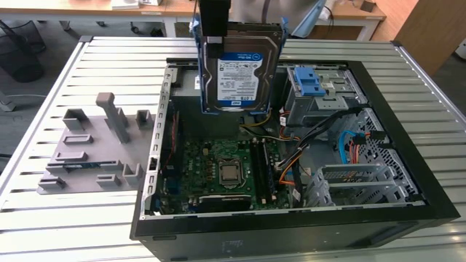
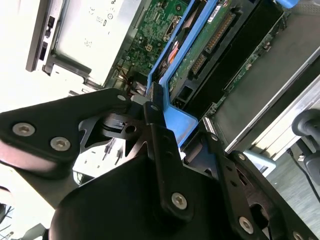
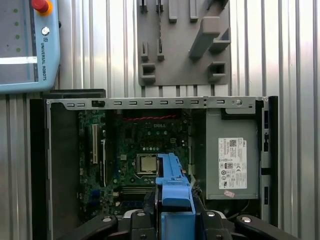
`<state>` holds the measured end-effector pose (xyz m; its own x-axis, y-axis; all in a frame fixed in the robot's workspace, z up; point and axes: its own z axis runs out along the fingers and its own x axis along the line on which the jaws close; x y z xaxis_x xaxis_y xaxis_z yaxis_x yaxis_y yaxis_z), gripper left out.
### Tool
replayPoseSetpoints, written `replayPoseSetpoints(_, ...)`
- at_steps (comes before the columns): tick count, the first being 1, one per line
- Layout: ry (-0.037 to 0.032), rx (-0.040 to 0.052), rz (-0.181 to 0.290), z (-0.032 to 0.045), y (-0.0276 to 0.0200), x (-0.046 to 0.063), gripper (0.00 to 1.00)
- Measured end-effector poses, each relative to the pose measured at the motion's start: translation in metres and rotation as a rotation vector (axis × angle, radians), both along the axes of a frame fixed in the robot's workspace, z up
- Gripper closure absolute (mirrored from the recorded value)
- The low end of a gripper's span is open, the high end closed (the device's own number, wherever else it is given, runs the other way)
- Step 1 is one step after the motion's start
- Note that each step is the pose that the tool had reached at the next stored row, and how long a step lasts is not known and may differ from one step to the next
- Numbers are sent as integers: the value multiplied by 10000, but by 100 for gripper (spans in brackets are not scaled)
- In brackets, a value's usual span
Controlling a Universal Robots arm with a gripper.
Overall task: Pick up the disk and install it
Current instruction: 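Pick up the disk, then insert the disk into the insertion slot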
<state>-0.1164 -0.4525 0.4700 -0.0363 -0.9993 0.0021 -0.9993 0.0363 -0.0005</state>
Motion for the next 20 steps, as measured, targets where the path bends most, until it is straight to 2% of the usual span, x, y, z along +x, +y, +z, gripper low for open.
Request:
replayPoseSetpoints(13,0,0,1,-2,0,275,64)
replayPoseSetpoints(20,0,1,0,-2,0,289,64)
